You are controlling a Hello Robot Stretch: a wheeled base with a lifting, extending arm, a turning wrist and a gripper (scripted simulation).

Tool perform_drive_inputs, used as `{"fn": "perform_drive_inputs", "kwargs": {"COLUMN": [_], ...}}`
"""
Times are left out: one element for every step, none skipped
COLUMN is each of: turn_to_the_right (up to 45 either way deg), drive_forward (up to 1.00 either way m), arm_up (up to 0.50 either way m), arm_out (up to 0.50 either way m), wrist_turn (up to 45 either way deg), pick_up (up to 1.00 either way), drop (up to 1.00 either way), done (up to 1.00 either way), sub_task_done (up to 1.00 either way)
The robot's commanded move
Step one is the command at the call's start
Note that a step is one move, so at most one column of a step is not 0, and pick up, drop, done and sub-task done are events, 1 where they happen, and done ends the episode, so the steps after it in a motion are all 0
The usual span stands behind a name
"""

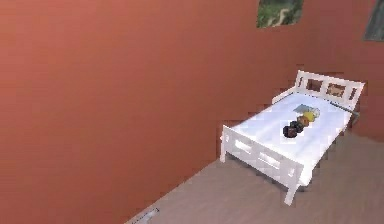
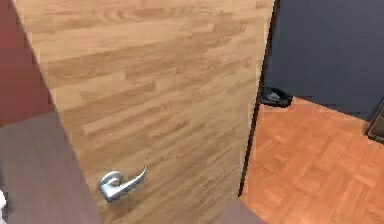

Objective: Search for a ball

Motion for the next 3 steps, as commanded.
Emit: {"fn": "perform_drive_inputs", "kwargs": {"turn_to_the_right": [0.0, 45.0, 9.0], "drive_forward": [0.35, 0.0, 0.0], "arm_up": [0.0, 0.0, 0.0], "arm_out": [0.0, 0.0, 0.0], "wrist_turn": [0.0, 0.0, 0.0], "pick_up": [0.0, 0.0, 0.0], "drop": [0.0, 0.0, 0.0], "done": [0.0, 0.0, 0.0], "sub_task_done": [0.0, 0.0, 0.0]}}
